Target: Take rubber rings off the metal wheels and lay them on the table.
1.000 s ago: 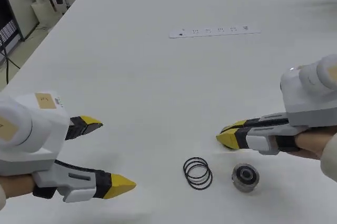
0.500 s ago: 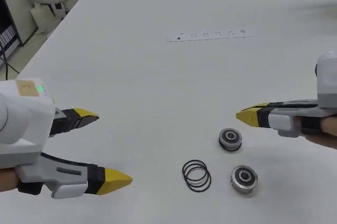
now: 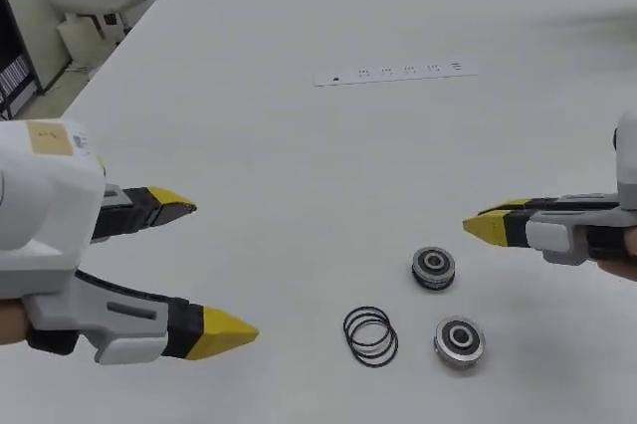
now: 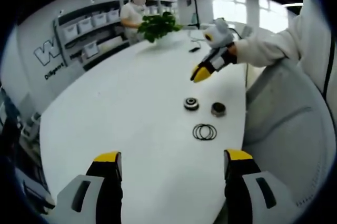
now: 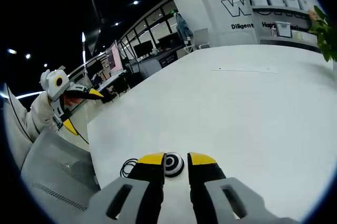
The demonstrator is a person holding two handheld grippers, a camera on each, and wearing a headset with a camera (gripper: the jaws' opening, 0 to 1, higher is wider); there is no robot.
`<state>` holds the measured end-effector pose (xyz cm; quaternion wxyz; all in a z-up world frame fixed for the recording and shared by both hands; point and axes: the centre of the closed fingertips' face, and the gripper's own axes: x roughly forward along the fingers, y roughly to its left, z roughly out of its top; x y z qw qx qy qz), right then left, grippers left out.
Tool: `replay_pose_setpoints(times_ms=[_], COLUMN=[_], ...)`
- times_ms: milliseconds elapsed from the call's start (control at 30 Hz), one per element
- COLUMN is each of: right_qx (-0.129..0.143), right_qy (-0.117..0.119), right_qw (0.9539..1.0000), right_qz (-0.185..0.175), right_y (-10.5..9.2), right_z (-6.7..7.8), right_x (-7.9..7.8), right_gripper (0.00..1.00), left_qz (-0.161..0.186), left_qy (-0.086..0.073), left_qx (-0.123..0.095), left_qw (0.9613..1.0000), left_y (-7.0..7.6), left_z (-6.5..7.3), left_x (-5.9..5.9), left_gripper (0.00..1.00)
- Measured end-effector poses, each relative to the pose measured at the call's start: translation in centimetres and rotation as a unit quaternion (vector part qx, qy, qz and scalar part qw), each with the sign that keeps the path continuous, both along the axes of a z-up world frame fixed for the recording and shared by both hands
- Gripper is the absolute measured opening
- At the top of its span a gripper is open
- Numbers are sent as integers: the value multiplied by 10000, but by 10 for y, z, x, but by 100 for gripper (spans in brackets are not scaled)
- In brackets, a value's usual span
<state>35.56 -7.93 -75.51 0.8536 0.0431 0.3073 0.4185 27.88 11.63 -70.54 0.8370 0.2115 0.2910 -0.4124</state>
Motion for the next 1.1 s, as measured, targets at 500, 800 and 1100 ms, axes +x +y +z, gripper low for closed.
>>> replay_pose_setpoints(times_ms=[500, 800, 1100], right_qx=[-559, -594, -675], right_qy=[190, 176, 88], right_qw=[9970, 9959, 9947], right_qz=[510, 662, 767], right_y=[3, 9, 13], right_z=[-36, -42, -46], right_x=[-17, -22, -23], right_gripper=[23, 25, 28], left_qz=[-117, -411, -817], left_qy=[-270, -366, -590], left_qx=[-156, -226, -420], left_qw=[9994, 9982, 9940], left_y=[-26, -51, -89], left_z=[21, 31, 38], left_x=[38, 55, 72], left_gripper=[78, 75, 66])
